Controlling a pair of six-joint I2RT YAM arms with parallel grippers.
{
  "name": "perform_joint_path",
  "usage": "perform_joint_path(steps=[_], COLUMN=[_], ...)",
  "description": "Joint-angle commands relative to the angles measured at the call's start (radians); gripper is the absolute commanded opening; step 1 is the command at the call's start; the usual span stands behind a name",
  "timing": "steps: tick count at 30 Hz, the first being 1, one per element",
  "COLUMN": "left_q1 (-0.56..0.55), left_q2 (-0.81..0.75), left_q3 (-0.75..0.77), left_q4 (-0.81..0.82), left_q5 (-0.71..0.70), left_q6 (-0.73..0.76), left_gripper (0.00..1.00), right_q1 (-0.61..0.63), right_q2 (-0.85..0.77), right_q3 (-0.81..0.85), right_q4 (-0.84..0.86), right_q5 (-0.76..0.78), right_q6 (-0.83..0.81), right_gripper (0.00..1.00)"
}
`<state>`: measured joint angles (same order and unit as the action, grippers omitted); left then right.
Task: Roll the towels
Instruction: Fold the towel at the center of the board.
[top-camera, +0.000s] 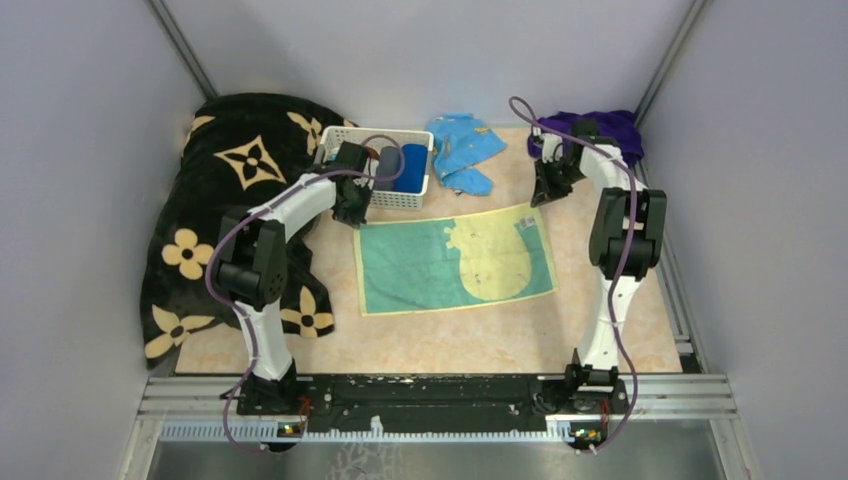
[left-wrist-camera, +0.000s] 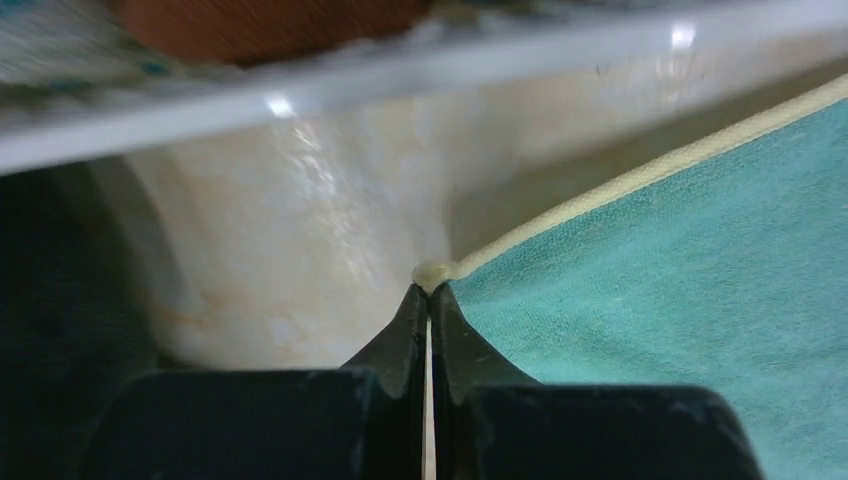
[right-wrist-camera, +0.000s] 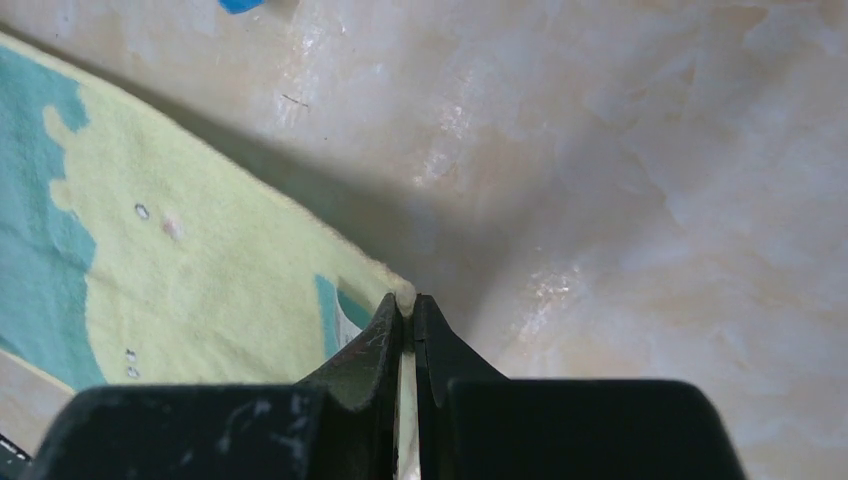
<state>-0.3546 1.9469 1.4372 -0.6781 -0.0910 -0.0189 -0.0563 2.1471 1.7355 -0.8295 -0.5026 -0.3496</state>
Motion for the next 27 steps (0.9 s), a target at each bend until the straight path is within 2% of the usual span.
perform_joint_path(steps=[1, 6, 11, 20, 27], left_q1=[0.02, 0.022, 0.022, 0.02, 0.014], left_q2=[-0.05, -0.118, -0.215, -0.386, -0.523], left_q3=[0.061, -0.004, -0.088, -0.238, -0.362], left_q4=[0.08, 0.134, 0.161, 0.151, 0.122], left_q5=[-0.086, -0.109, -0.117, -0.055, 0.033], left_q6=[0.092, 0.11, 0.104, 0.041, -0.048], left_gripper=[0.0, 0.0, 0.0, 0.0, 0.0], right_q1=[-0.004, -0.004, -0.005, 0.032, 0.038], right_q2=[-0.113, -0.172, -0.294, -0.543, -0.637], right_q3=[0.044, -0.016, -0.159, -0.403, -0.542], right_q4=[0.037, 0.061, 0.149, 0.264, 0.307], right_q5=[0.043, 0.107, 0.112, 0.173, 0.259], right_q6=[-0.031, -0.051, -0.051, -0.009, 0.074], right_gripper=[0.0, 0.0, 0.0, 0.0, 0.0])
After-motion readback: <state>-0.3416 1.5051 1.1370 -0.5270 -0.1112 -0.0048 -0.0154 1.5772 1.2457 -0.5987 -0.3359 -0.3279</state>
